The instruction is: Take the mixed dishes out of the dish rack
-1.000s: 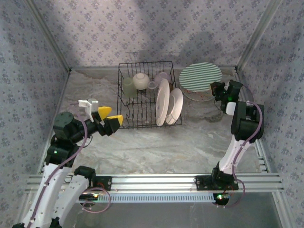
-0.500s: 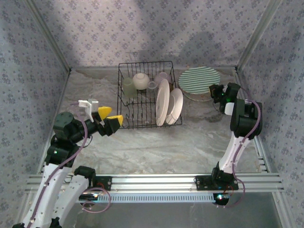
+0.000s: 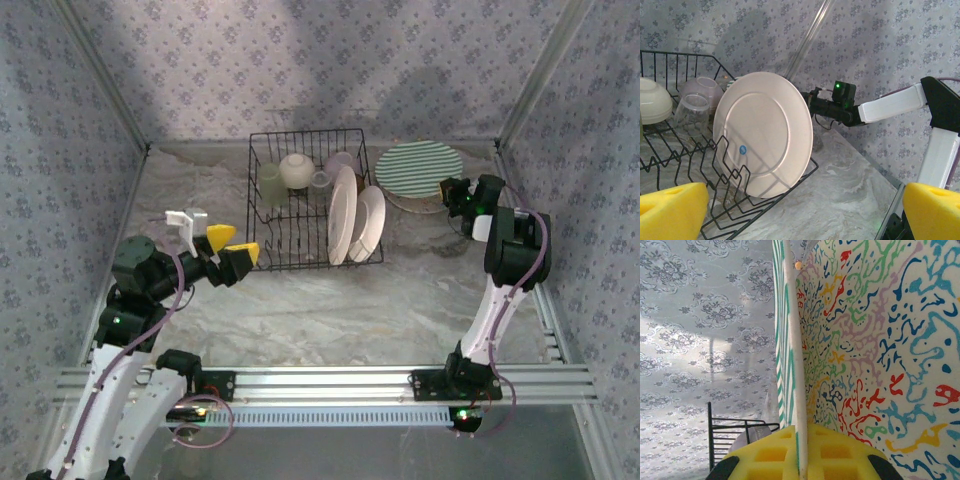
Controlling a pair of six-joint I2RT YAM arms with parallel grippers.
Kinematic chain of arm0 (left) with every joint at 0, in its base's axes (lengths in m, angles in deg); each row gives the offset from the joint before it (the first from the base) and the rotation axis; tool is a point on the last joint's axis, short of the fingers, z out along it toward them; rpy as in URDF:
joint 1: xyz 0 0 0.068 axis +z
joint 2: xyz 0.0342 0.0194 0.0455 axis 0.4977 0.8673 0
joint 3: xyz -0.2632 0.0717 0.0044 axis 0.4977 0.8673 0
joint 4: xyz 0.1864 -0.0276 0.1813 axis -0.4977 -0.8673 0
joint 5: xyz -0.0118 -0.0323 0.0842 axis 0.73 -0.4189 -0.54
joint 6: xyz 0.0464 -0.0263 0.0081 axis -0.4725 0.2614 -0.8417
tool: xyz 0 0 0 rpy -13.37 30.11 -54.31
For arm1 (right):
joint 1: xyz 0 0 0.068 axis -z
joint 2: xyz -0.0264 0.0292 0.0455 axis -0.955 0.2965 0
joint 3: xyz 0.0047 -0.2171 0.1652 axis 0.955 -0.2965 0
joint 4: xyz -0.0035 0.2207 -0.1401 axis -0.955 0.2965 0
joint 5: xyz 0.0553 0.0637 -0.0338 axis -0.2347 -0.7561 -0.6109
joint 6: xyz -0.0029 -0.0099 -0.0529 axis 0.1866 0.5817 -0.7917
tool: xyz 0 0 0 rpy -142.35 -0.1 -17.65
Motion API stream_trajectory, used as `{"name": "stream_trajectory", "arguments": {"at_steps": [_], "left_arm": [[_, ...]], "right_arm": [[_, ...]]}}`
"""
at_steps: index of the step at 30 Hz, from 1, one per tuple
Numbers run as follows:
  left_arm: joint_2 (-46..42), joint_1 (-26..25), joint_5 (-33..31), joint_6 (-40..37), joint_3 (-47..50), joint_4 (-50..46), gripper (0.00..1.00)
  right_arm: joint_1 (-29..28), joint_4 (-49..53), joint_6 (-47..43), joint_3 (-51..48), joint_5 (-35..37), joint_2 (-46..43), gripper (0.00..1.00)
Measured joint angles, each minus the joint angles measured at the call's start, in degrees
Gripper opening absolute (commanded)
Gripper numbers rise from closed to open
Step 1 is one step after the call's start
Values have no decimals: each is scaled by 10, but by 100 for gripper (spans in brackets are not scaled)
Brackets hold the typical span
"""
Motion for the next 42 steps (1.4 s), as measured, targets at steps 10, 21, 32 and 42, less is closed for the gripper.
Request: {"name": "stream_trajectory", "arguments": {"at_steps": [10,21,32,42], "left_arm": [[0,0,0,0,0,0,99],[0,0,0,0,0,-1,99],[0,0,0,0,0,-1,99],[4,0,-3,0,0,-12,99]], "right_arm": [[6,-17,30,0,-2,14,0],[7,-19,30,-3,0,17,15],[7,50,19,-10,20,6,31],[6,179,-37,6,48,-45,73]]}}
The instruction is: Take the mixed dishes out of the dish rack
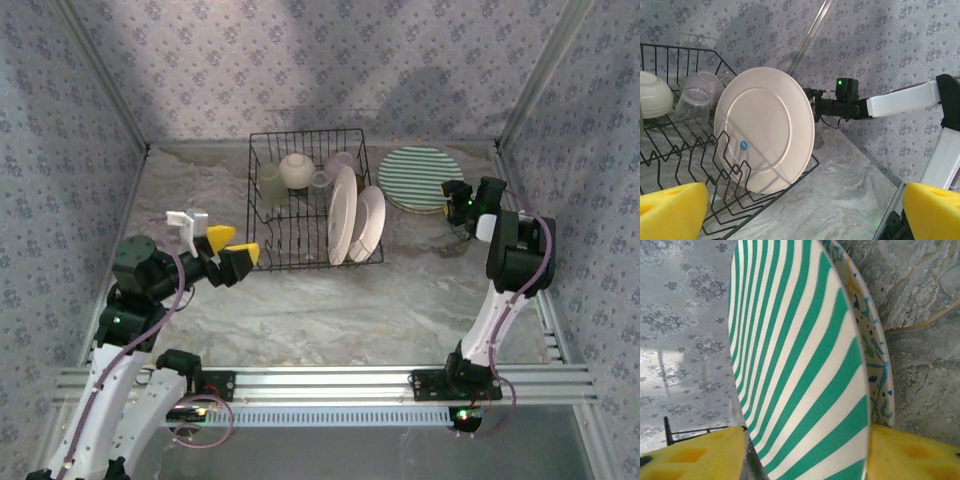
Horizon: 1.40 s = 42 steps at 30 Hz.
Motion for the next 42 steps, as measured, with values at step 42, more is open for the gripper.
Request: {"name": "stream_trajectory", "arguments": {"at_steps": [42], "left_arm": [[588,-455,-594,-33,-507,-248,78]], "right_arm": [[-108,326,-252,-192,97,-555,100]]}}
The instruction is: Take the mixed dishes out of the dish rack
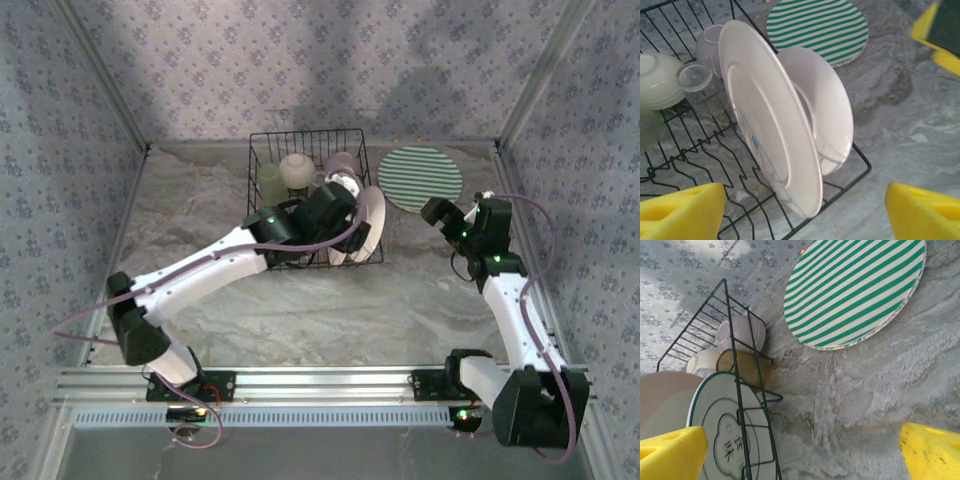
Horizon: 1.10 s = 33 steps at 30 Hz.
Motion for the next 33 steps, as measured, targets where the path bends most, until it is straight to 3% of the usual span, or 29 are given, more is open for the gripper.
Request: {"name": "stream_trajectory", "arguments": {"at_steps": [11,18,29,33], "left_arm": [[129,-3,-112,-2,-124,-42,69],[175,-3,-132,0,-148,-59,68],[217,-3,-184,12,-211,-81,47],[234,-3,-200,12,-222,-86,44]], "right_arm": [[-14,51,-2,-53,-27,-104,100],[-24,70,-2,-64,-38,-149,100],[-25,77,-2,-74,-62,-182,100],[-27,76,-2,-81,-77,-193,100]]}}
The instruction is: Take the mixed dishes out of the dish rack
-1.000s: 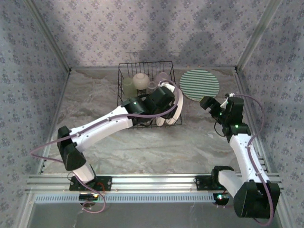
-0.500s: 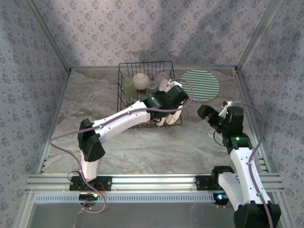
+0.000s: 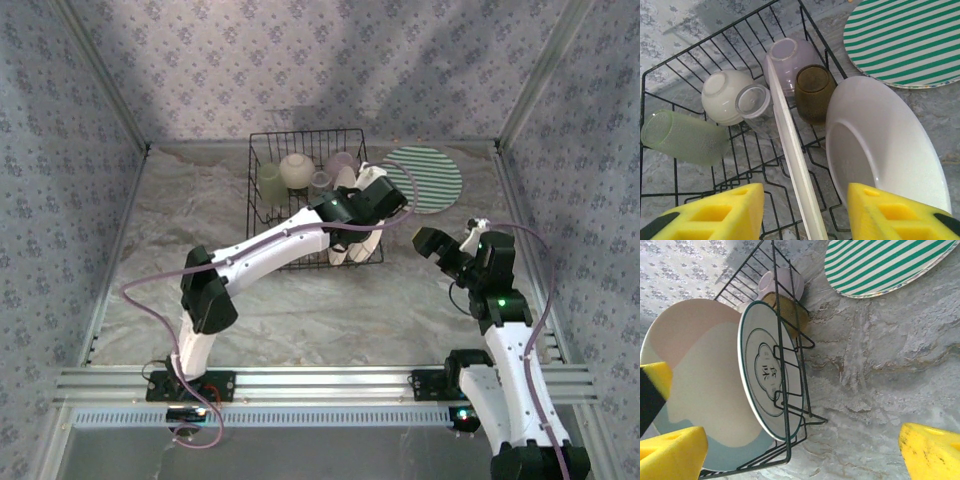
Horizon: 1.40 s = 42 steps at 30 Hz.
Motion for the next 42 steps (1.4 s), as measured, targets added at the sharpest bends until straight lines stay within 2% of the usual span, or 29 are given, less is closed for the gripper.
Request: {"name": "stream_trajectory", "arguments": {"at_steps": [8,17,27,33,42], "left_arm": [[30,0,-21,4,-24,-18,34],[48,0,-62,22,-56,-49,11],[81,0,-92,50,-109,-84,0],[90,0,-93,61,-134,-106,0],[110,-17,-103,70,-222,-179,0]], "right_arm": [[-1,0,0,-2,-18,-25,100],[-1,0,3,-8,-30,-30,100],[-2,0,4,-21,-39,-32,100],[-2,-3,4,-27,-41,-34,100],[-2,-10,4,-32,-47,-34,100]]}}
